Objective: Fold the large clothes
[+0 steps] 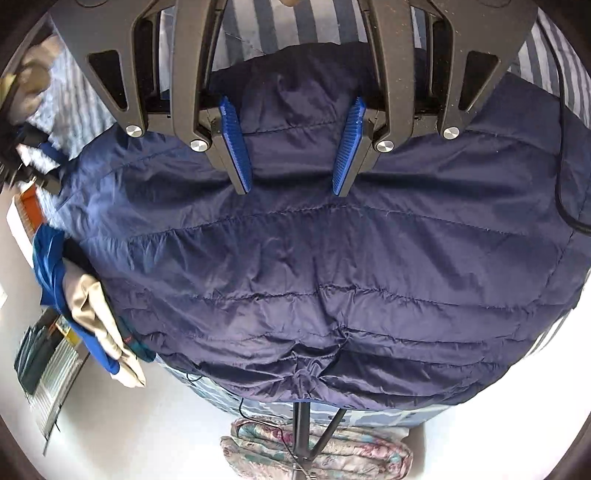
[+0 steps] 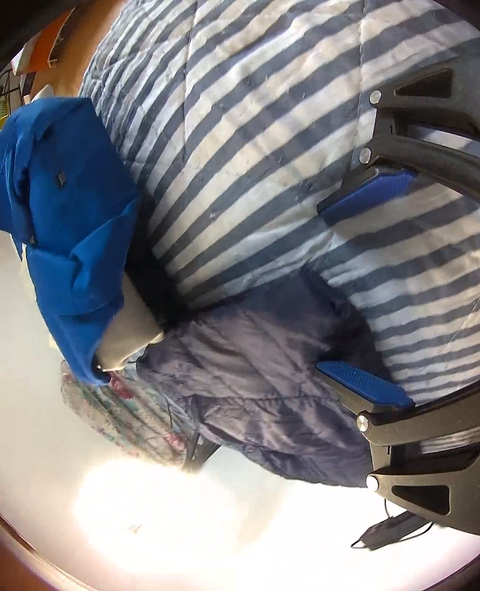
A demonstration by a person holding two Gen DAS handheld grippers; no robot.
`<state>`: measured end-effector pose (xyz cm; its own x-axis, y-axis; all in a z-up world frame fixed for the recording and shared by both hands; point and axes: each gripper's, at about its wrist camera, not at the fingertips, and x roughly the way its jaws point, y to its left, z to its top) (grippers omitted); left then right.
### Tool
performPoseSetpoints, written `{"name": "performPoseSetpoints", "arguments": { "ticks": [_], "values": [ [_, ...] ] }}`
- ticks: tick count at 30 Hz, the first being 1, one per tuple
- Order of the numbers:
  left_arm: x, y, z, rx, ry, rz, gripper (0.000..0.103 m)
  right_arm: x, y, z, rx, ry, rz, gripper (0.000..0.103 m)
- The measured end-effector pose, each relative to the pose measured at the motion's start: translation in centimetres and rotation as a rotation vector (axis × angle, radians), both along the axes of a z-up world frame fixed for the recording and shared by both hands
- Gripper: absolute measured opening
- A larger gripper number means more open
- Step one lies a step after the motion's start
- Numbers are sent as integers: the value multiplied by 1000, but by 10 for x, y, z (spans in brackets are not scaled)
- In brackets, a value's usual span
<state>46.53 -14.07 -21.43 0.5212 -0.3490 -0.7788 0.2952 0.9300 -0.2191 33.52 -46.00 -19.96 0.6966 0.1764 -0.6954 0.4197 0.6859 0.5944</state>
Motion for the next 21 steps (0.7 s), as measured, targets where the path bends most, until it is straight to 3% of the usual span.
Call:
{"name": "performPoseSetpoints", "arguments": {
  "ticks": [3, 7, 12, 15, 21],
  "values": [
    [-4, -1, -1, 15, -14, 10, 47, 15, 2, 0, 15, -5, 5, 82],
    [-6, 7, 17, -7, 32, 18, 47, 33, 1, -2, 25, 21, -5, 77],
    [-39, 31, 57, 1, 3, 3, 47, 46, 4, 10, -48, 51, 57, 32],
    [-65, 53, 78, 10, -26, -2, 47, 50, 12, 28, -147, 44, 99, 17],
    [-105, 93, 92, -24, -48, 59, 47, 51, 32, 66, -309, 7, 165, 10]
  ]
}}
